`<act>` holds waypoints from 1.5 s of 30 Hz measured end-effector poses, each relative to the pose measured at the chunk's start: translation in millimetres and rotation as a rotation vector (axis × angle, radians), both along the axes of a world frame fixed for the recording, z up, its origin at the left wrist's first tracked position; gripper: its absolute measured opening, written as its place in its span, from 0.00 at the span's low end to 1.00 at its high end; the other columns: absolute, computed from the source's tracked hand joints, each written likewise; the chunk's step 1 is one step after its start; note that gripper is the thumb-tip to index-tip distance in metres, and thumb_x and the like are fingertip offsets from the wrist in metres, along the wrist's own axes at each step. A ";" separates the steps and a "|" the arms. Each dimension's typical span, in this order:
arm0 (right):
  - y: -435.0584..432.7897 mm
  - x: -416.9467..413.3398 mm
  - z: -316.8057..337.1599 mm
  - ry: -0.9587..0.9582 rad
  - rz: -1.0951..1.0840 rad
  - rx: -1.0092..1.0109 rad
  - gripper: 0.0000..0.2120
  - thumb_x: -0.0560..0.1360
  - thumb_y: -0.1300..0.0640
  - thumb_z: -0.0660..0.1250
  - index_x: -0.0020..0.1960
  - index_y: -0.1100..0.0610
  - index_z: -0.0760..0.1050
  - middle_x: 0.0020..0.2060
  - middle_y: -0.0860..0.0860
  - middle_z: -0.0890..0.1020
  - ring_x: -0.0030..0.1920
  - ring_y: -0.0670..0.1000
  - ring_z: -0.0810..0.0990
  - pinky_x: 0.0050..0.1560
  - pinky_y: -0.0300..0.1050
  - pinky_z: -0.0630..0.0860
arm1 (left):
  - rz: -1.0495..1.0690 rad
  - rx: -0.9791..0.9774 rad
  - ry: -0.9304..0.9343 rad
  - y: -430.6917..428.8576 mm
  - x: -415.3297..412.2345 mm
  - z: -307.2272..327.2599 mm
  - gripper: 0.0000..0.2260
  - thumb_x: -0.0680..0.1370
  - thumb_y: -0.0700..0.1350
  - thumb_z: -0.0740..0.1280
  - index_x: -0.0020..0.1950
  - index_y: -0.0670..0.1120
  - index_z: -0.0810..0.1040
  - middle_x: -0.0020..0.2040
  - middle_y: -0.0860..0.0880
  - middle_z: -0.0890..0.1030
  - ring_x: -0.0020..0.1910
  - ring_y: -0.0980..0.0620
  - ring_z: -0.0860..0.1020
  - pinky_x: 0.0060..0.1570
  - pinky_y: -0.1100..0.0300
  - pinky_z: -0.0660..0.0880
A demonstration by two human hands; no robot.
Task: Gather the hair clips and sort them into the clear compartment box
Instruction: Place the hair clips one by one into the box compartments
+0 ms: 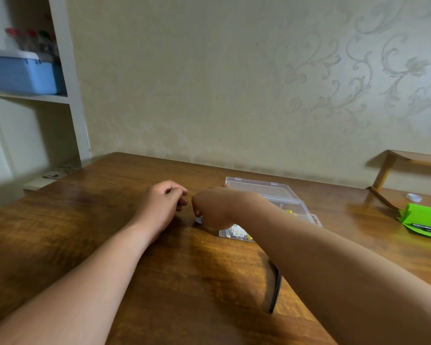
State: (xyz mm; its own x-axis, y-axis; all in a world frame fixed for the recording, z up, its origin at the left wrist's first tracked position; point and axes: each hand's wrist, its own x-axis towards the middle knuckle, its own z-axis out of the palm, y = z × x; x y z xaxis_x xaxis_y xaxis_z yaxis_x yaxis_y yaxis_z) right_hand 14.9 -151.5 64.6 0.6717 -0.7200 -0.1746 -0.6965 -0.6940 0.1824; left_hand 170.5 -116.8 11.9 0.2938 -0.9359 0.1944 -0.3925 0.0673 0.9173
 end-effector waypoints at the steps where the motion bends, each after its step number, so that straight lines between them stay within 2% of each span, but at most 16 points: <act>1: 0.7 -1.9 0.4 -0.021 0.006 -0.010 0.11 0.84 0.58 0.64 0.64 0.55 0.79 0.57 0.50 0.81 0.58 0.54 0.78 0.68 0.57 0.70 | -0.002 -0.002 -0.004 -0.1 -0.2 -0.1 0.12 0.87 0.45 0.62 0.54 0.50 0.85 0.46 0.47 0.87 0.48 0.47 0.84 0.49 0.52 0.79; 4: 3.5 -11.8 10.3 -0.154 -0.014 -0.038 0.12 0.84 0.57 0.65 0.66 0.55 0.77 0.58 0.52 0.82 0.56 0.54 0.79 0.55 0.48 0.73 | -0.007 0.017 0.003 -0.9 0.1 -0.8 0.12 0.88 0.45 0.61 0.54 0.49 0.85 0.46 0.46 0.87 0.46 0.47 0.83 0.47 0.53 0.78; 6: 5.6 -28.0 25.7 -0.321 -0.066 -0.038 0.14 0.84 0.55 0.67 0.68 0.54 0.76 0.61 0.52 0.82 0.58 0.54 0.79 0.54 0.47 0.73 | -0.014 0.032 0.051 -0.5 1.4 -0.3 0.12 0.88 0.45 0.61 0.54 0.48 0.85 0.46 0.45 0.87 0.45 0.47 0.83 0.46 0.54 0.77; 8: 6.6 -57.0 40.1 -0.468 -0.149 -0.035 0.15 0.83 0.52 0.69 0.68 0.54 0.76 0.61 0.52 0.82 0.60 0.54 0.80 0.58 0.48 0.75 | -0.027 0.037 0.068 0.4 1.4 -0.1 0.12 0.88 0.45 0.62 0.54 0.48 0.85 0.47 0.44 0.86 0.46 0.47 0.83 0.46 0.55 0.77; 10: 6.4 -94.7 43.2 -0.476 -0.263 -0.051 0.15 0.82 0.50 0.70 0.66 0.53 0.77 0.59 0.51 0.83 0.58 0.54 0.81 0.59 0.49 0.77 | -0.029 0.016 0.046 0.6 -0.9 -0.8 0.12 0.88 0.45 0.61 0.54 0.48 0.85 0.48 0.45 0.86 0.49 0.47 0.84 0.46 0.56 0.77; 13: 17.2 -135.1 27.5 -0.392 -0.422 0.034 0.15 0.82 0.54 0.71 0.68 0.52 0.78 0.59 0.49 0.84 0.53 0.49 0.81 0.55 0.45 0.77 | -0.025 -0.010 -0.014 1.0 -5.5 -1.3 0.12 0.88 0.45 0.61 0.54 0.49 0.85 0.49 0.47 0.85 0.50 0.48 0.83 0.48 0.56 0.77; 16: 22.4 -146.3 8.9 -0.395 -0.483 0.070 0.16 0.81 0.58 0.71 0.69 0.54 0.79 0.62 0.48 0.83 0.52 0.46 0.78 0.54 0.39 0.71 | -0.030 -0.013 -0.055 2.5 -5.7 -2.8 0.13 0.88 0.45 0.61 0.54 0.49 0.85 0.49 0.47 0.85 0.50 0.48 0.84 0.51 0.54 0.79; 20: 22.1 -142.1 -0.2 -0.464 -0.533 0.047 0.17 0.80 0.57 0.74 0.68 0.55 0.80 0.62 0.50 0.83 0.53 0.49 0.80 0.55 0.41 0.75 | -0.029 -0.012 -0.064 4.8 -3.1 -4.3 0.13 0.88 0.45 0.61 0.53 0.49 0.85 0.48 0.47 0.85 0.51 0.47 0.84 0.55 0.50 0.81; 25: 29.5 -149.0 3.7 -0.526 -0.547 -0.101 0.12 0.82 0.54 0.70 0.65 0.49 0.79 0.58 0.47 0.82 0.50 0.48 0.81 0.53 0.46 0.81 | -0.028 -0.017 -0.080 6.9 -2.4 -4.8 0.13 0.88 0.44 0.61 0.54 0.49 0.85 0.49 0.47 0.85 0.50 0.48 0.84 0.52 0.52 0.80; 28: 47.7 -162.1 10.5 -0.599 -0.468 -0.141 0.10 0.83 0.55 0.67 0.61 0.44 0.80 0.52 0.41 0.83 0.46 0.42 0.82 0.50 0.44 0.83 | -0.028 -0.019 -0.084 6.3 -3.0 -5.3 0.13 0.89 0.44 0.61 0.54 0.49 0.85 0.49 0.47 0.85 0.50 0.48 0.84 0.51 0.53 0.79; 30: 69.4 -169.8 11.5 -0.579 -0.375 -0.045 0.11 0.83 0.54 0.66 0.59 0.38 0.80 0.46 0.37 0.82 0.42 0.39 0.81 0.43 0.36 0.79 | -0.031 -0.019 -0.091 6.1 -3.4 -5.6 0.13 0.89 0.44 0.61 0.54 0.49 0.85 0.49 0.48 0.85 0.50 0.48 0.84 0.51 0.54 0.80; 32: 90.5 -172.4 6.2 -0.527 -0.337 0.093 0.10 0.84 0.51 0.66 0.57 0.35 0.79 0.39 0.34 0.82 0.40 0.35 0.80 0.38 0.33 0.74 | -0.032 -0.023 -0.094 5.7 -3.3 -5.8 0.13 0.88 0.44 0.61 0.54 0.49 0.85 0.48 0.47 0.85 0.50 0.48 0.84 0.51 0.54 0.80; 34: 102.8 -171.7 -3.3 -0.532 -0.339 0.172 0.08 0.84 0.47 0.66 0.56 0.35 0.80 0.39 0.32 0.83 0.39 0.35 0.81 0.39 0.33 0.74 | -0.026 -0.025 -0.106 5.1 -3.2 -6.4 0.13 0.88 0.44 0.61 0.53 0.49 0.85 0.48 0.47 0.85 0.49 0.48 0.84 0.50 0.55 0.80; 38: 108.6 -162.8 -20.6 -0.484 -0.327 0.165 0.08 0.81 0.38 0.66 0.57 0.37 0.80 0.42 0.38 0.82 0.42 0.39 0.80 0.42 0.39 0.75 | -0.028 -0.015 -0.115 4.0 -2.3 -8.0 0.13 0.88 0.44 0.61 0.54 0.50 0.85 0.48 0.47 0.86 0.50 0.47 0.84 0.49 0.54 0.80; 41: 107.7 -148.6 -26.3 -0.439 -0.258 0.098 0.07 0.82 0.45 0.67 0.59 0.40 0.77 0.45 0.40 0.80 0.46 0.44 0.79 0.40 0.39 0.73 | -0.021 -0.012 -0.113 4.2 -1.9 -8.3 0.13 0.88 0.44 0.61 0.54 0.50 0.85 0.49 0.47 0.85 0.50 0.47 0.84 0.51 0.53 0.81; 45: 102.0 -139.7 -16.4 -0.603 -0.206 0.225 0.21 0.84 0.53 0.65 0.72 0.34 0.66 0.46 0.44 0.83 0.40 0.45 0.81 0.41 0.43 0.78 | -0.013 -0.013 -0.098 4.1 -2.6 -8.1 0.12 0.88 0.44 0.62 0.53 0.50 0.85 0.48 0.47 0.86 0.50 0.46 0.84 0.55 0.49 0.82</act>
